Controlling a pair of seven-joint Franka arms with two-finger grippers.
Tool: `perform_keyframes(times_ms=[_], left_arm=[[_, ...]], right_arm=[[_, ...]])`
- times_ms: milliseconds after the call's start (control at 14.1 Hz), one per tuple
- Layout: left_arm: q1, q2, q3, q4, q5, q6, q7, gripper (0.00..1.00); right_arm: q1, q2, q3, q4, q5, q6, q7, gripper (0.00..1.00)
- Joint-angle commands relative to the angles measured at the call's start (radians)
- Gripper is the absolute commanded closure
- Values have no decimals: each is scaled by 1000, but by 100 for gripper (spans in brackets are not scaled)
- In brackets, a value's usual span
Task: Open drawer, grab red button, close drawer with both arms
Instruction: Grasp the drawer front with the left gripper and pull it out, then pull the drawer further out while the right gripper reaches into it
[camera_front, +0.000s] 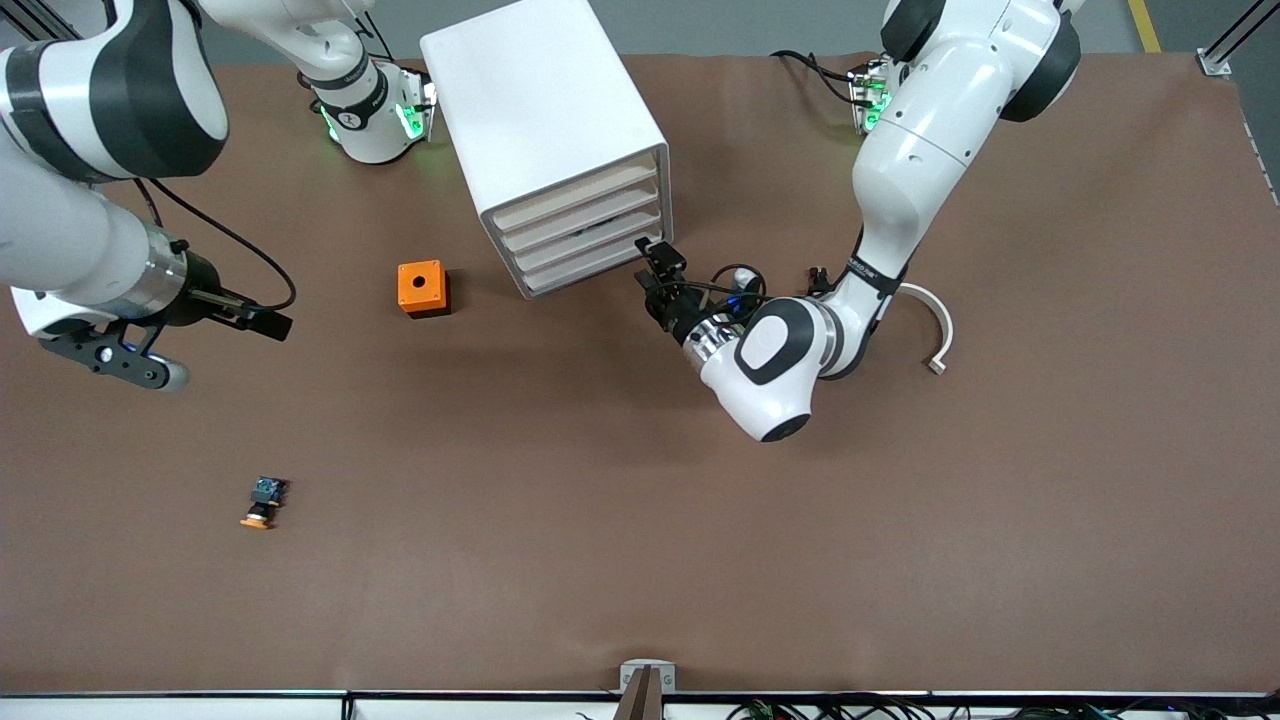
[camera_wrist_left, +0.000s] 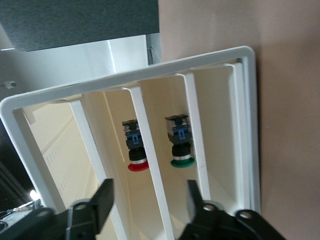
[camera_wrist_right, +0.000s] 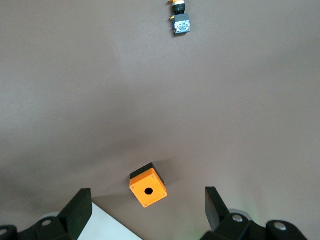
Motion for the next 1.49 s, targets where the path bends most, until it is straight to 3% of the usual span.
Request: perform_keyframes(times_ms=[0,283,638,921,1417], left_arm=[[-24,23,-7,-5,-17,-41,-26,38],[-50,27,-7,-59,-15,-87,-53,39],[-93,27,-7,-79,-9,-115,-72,47],[-121,27,-7,-79,-8,-118,-101,58],[-147,29,-6,-80,-3,-119,-102,90]], right_arm=[[23,-8,-5,-4,-2,0,65,0],[68,-6,-5,-12,-2,6,159,0],[106,-9,-6,-33,-4,36,220,0],[143,-6,-6,-36,-4,46,300,0],[198,-1,-5,-62,-2,113,438,0]])
